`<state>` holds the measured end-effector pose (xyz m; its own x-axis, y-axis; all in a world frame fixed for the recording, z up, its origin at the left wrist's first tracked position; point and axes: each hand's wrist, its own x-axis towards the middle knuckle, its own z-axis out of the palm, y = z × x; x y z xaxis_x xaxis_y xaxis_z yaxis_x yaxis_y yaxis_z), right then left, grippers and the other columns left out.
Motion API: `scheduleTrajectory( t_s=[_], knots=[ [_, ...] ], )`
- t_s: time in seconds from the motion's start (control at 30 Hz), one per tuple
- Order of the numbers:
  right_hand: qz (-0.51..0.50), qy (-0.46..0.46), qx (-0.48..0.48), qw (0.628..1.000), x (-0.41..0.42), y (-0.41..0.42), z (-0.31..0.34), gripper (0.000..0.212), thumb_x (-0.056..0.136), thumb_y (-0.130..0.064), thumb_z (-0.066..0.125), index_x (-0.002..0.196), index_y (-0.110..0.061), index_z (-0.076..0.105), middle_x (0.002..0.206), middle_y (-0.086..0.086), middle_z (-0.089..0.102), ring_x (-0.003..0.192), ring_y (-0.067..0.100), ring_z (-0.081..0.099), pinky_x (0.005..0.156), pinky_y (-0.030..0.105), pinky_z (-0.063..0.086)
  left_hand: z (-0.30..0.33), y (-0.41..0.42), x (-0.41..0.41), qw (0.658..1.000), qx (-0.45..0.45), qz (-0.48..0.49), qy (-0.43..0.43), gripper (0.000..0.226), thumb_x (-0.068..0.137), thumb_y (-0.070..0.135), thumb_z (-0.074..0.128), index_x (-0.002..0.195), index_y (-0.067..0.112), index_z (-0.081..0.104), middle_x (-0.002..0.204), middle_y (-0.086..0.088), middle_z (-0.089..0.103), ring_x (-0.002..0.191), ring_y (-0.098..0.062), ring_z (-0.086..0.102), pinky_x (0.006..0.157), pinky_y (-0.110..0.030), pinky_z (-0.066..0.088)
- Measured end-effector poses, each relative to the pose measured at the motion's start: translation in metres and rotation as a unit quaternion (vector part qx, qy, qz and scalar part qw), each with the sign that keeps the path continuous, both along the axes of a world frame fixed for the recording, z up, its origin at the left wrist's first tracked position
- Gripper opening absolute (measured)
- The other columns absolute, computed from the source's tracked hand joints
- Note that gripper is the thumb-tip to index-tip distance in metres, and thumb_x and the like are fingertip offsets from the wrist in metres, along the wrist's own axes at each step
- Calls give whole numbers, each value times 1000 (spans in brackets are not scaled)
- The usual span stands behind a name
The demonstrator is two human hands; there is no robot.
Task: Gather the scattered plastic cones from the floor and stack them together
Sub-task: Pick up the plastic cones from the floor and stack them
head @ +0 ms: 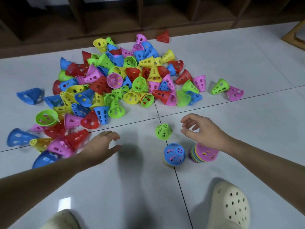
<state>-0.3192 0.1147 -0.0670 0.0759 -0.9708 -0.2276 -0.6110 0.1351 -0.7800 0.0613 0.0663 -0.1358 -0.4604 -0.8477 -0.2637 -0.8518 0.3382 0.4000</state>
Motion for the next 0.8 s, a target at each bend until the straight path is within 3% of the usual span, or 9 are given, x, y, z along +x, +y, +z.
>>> scheduleTrajectory(
  t_s=[0.2, 0.37, 0.43, 0.6, 0.73, 0.8],
  knots=[
    [49, 41, 31, 998, 25, -23, -25, 26, 87, -26, 74, 108, -29, 60, 113, -13, 60, 98, 6, 60, 82, 28, 53, -10, -2, 40, 995, -17, 43, -90, 59, 85, 51, 71, 132, 18, 57, 125, -3, 62, 120, -26, 54, 101, -39, 44],
    [84, 90, 64, 990, 37, -44, -48, 58, 82, -28, 79, 133, -33, 51, 129, -12, 43, 104, 14, 56, 73, 8, 39, -15, 4, 61, 983, -16, 46, -180, 78, 82, 62, 68, 140, 16, 46, 135, -6, 54, 125, -28, 50, 98, -41, 48],
    [111, 120, 77, 984, 43, -51, -54, 66, 83, -26, 79, 141, -28, 47, 132, -10, 40, 106, 13, 52, 74, 8, 37, -16, 6, 65, 981, -9, 61, -183, 75, 83, 58, 70, 139, 14, 45, 135, -8, 54, 124, -28, 50, 96, -41, 49],
    [144, 174, 111, 968, 56, -65, -72, 64, 86, -26, 74, 144, -23, 46, 143, 2, 44, 126, 19, 49, 102, 26, 39, -19, 10, 75, 986, 14, 111, -124, 57, 83, 43, 77, 125, 13, 52, 121, -7, 61, 103, -22, 58, 78, -33, 50],
    [154, 209, 117, 959, 58, -71, -85, 59, 85, -26, 73, 140, -24, 51, 133, 4, 50, 122, 24, 51, 103, 37, 43, -23, 13, 81, 987, 36, 118, -105, 45, 87, 43, 72, 122, 19, 58, 112, -2, 67, 88, -18, 64, 71, -32, 56],
    [151, 219, 113, 957, 58, -73, -88, 55, 83, -24, 74, 135, -23, 54, 127, 3, 53, 119, 24, 51, 101, 38, 44, -24, 14, 83, 990, 34, 107, -91, 28, 93, 49, 63, 107, 25, 61, 98, 3, 67, 75, -12, 61, 63, -28, 53]
  ],
)
